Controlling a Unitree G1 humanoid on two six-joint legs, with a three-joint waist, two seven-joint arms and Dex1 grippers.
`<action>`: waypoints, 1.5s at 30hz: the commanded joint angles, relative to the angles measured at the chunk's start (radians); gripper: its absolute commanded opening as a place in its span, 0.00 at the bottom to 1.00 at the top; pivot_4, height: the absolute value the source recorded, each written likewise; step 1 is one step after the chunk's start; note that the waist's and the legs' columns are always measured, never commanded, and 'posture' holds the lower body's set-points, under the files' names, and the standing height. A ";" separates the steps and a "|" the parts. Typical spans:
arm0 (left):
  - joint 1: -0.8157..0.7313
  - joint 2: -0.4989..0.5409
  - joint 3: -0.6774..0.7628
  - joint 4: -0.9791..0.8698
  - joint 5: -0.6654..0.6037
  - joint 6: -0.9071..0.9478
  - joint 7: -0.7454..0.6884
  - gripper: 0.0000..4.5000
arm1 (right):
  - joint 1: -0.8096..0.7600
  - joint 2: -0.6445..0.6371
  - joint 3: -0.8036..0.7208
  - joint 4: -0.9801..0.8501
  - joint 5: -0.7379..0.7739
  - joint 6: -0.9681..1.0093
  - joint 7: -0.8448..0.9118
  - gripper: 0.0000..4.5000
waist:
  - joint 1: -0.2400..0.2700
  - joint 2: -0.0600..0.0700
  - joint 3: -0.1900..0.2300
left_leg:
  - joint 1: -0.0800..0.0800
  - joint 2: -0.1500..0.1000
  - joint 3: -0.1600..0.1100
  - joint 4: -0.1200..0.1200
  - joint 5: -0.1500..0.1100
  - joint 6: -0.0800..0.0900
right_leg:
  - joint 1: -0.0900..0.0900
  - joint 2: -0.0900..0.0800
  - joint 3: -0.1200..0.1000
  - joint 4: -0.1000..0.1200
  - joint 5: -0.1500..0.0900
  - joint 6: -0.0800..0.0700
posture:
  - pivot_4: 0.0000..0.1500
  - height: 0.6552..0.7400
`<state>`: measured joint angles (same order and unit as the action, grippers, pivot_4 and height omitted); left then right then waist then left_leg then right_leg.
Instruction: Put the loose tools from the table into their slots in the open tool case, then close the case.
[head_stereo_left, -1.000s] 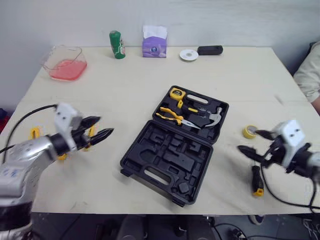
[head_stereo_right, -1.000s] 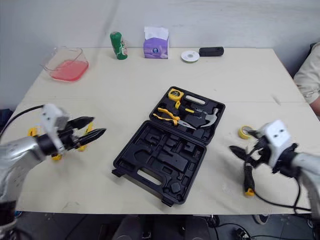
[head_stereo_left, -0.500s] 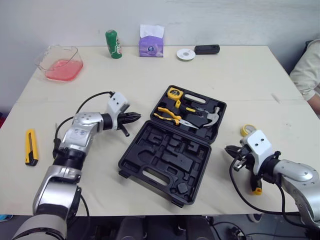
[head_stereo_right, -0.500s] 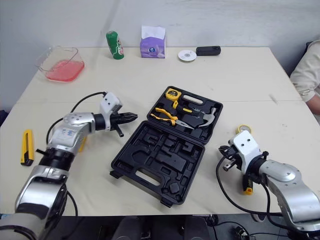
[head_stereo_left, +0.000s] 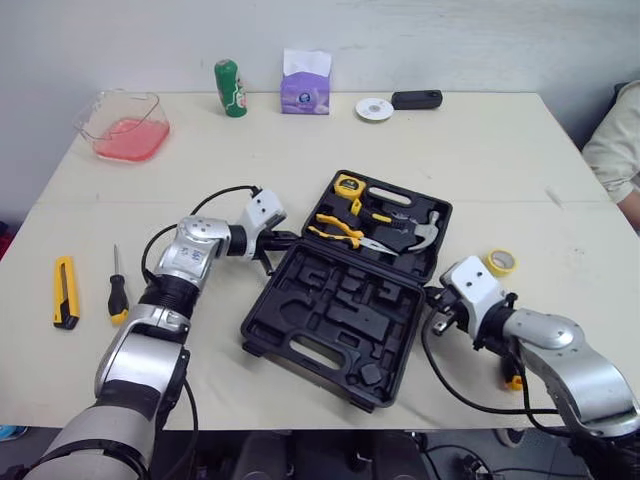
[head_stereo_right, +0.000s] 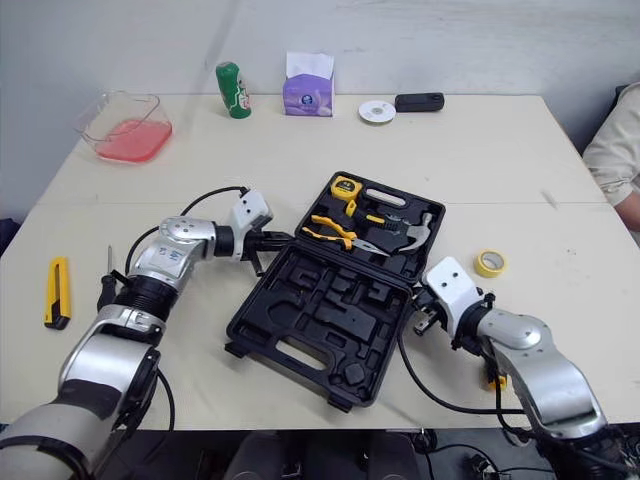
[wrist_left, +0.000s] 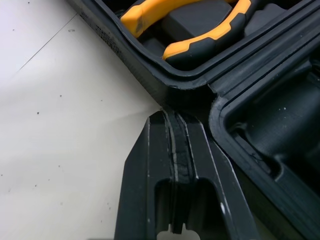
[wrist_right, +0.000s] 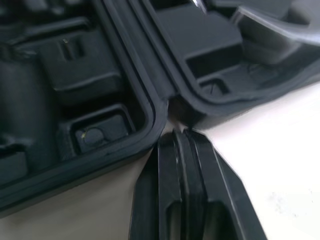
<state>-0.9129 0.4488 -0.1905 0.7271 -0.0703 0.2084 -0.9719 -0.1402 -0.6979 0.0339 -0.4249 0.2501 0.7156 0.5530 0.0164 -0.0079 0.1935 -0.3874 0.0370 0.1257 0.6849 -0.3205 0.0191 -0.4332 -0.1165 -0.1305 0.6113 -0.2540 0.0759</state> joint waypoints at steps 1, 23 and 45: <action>0.034 -0.012 -0.022 -0.129 -0.024 0.048 -0.094 0.00 | -0.061 0.010 0.035 -0.030 -0.001 -0.031 0.037 0.01 | -0.008 0.000 0.000 | 0.000 0.000 0.000 0.000 0.000 0.000 | 0.000 0.000 0.000 0.000 0.000 0.000 | 1.00 0.82; 0.417 0.130 0.131 -0.757 -0.058 0.421 -0.001 0.00 | -0.304 0.044 0.160 0.275 -0.159 -0.230 0.294 0.01 | -0.045 -0.001 -0.001 | 0.002 0.006 0.006 0.000 0.000 -0.001 | -0.004 0.001 0.006 0.005 0.000 -0.001 | 1.00 0.82; 1.437 0.113 1.187 -1.131 -0.503 0.464 0.126 1.00 | 0.247 -0.444 -0.606 0.520 0.117 -0.282 0.709 0.99 | -0.022 -0.006 -0.003 | 0.017 0.012 0.014 -0.002 -0.016 -0.001 | 0.005 0.000 0.017 -0.007 -0.010 -0.019 | 1.00 0.82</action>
<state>0.5052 0.5559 0.9379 -0.4229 -0.5598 0.6962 -0.8490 0.1056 -1.1131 -0.5284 0.0417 0.3913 0.4974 1.2307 -0.0052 -0.0134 0.1907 -0.3703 0.0496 0.1409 0.6833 -0.3370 0.0177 -0.4283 -0.1161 -0.1124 0.6047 -0.2643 0.0567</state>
